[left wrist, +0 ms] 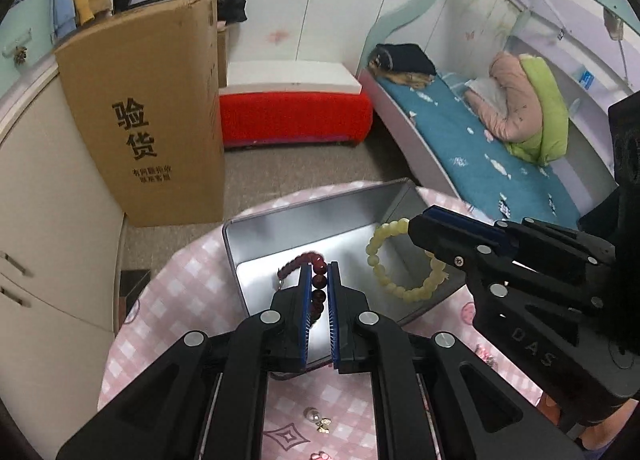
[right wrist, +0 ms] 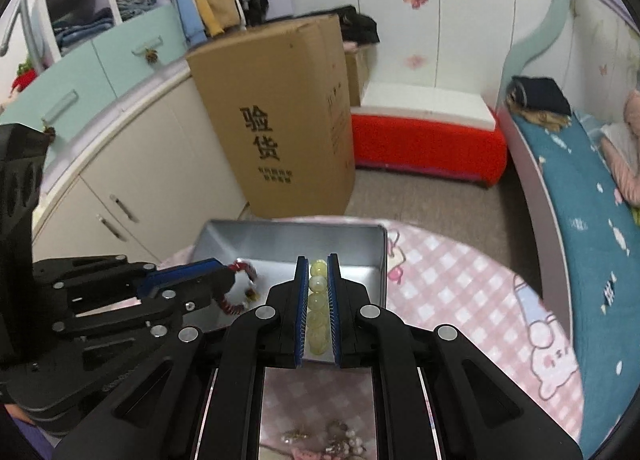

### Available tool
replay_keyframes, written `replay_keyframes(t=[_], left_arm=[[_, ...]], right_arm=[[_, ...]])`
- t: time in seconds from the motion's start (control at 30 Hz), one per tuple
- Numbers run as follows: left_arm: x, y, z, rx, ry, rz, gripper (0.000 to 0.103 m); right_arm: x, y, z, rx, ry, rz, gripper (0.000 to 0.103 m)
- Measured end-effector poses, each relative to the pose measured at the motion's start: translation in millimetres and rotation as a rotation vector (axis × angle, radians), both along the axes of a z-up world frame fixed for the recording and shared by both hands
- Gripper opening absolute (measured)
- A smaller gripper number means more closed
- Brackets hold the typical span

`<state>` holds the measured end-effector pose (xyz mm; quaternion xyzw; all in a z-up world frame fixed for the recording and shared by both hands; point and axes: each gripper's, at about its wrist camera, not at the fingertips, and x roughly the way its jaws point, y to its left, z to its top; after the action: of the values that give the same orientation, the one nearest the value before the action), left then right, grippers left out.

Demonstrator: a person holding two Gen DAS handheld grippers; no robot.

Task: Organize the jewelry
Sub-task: 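Carry both bracelets into the grey metal box and open both tools, then move both open tools back to the jewelry pile on the table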

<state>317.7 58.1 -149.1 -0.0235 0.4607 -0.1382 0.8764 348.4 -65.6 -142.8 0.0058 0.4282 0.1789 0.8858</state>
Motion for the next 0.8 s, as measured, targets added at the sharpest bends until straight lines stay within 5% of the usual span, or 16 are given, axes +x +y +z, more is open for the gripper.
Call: replay_keyframes(t=[0.23, 0.33, 0.7, 0.8], left_arm=[[0.9, -0.3, -5.6, 0.012, 0.002, 0.013, 0.009], [-1.5, 0.1, -3.4, 0.011, -0.008, 0.031, 0.034], [-38.1, 14.4, 28.8, -0.039, -0.099, 0.075, 0.047], [-58.7, 20.8, 40.2, -0.02, -0.15, 0.114, 0.065]], right_arm=[[-1.8, -6.6, -20.3, -0.001, 0.033, -0.011, 0.01], [-3.9, -10.7, -20.4, 0.017, 0.037, -0.015, 0.01], [-24.5, -34.3, -1.7, 0.068, 0.014, -0.035, 0.013], [-43.0, -42.4, 13.7, 0.067, -0.022, -0.04, 0.017]])
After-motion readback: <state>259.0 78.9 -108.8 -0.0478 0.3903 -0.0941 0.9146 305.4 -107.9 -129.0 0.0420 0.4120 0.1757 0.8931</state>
